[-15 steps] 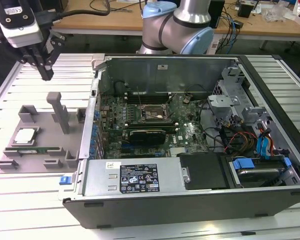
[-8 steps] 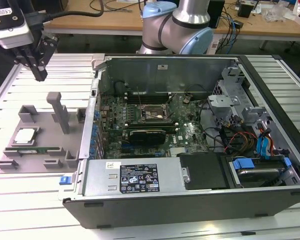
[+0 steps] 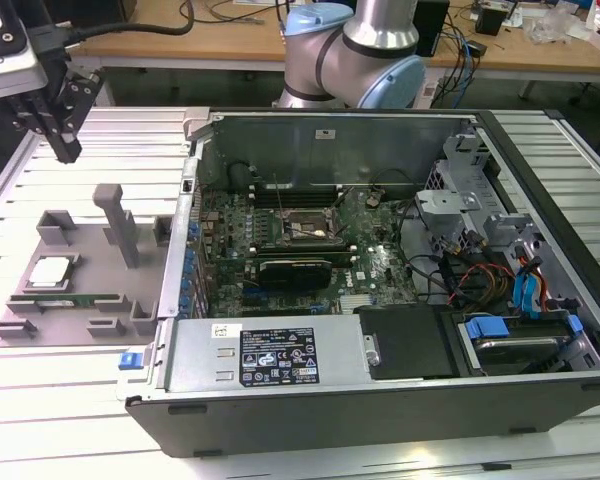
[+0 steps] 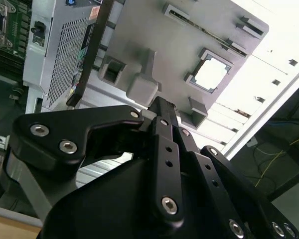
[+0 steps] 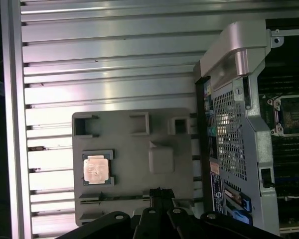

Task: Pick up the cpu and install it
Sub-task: 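Reach for the cpu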

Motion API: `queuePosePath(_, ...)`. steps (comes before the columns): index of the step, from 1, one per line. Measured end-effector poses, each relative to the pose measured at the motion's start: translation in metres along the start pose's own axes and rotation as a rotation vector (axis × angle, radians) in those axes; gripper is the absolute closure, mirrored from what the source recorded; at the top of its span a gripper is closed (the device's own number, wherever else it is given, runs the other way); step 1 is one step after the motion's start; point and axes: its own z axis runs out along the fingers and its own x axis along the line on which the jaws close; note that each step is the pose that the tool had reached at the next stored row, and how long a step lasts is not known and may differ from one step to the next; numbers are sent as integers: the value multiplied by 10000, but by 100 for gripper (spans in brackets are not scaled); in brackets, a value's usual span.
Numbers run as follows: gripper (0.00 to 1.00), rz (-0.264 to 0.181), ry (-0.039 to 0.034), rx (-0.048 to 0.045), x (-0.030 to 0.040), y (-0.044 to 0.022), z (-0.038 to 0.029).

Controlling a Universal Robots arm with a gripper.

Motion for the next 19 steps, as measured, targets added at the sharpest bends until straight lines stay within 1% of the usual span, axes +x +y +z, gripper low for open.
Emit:
queuePosePath(3,89,-1,-3,0,80,-2,4)
queuePosePath(5,89,-1,-4,0,104,-4,11)
queuePosePath(9,89,-2,-4,0,113,-5,14)
queuePosePath(12,89,0,-4,0,128,-7,36)
queuePosePath(15,89,-2,-4,0,151,-10,71)
queuePosePath(19,89,-1,-4,0,172,-15,141)
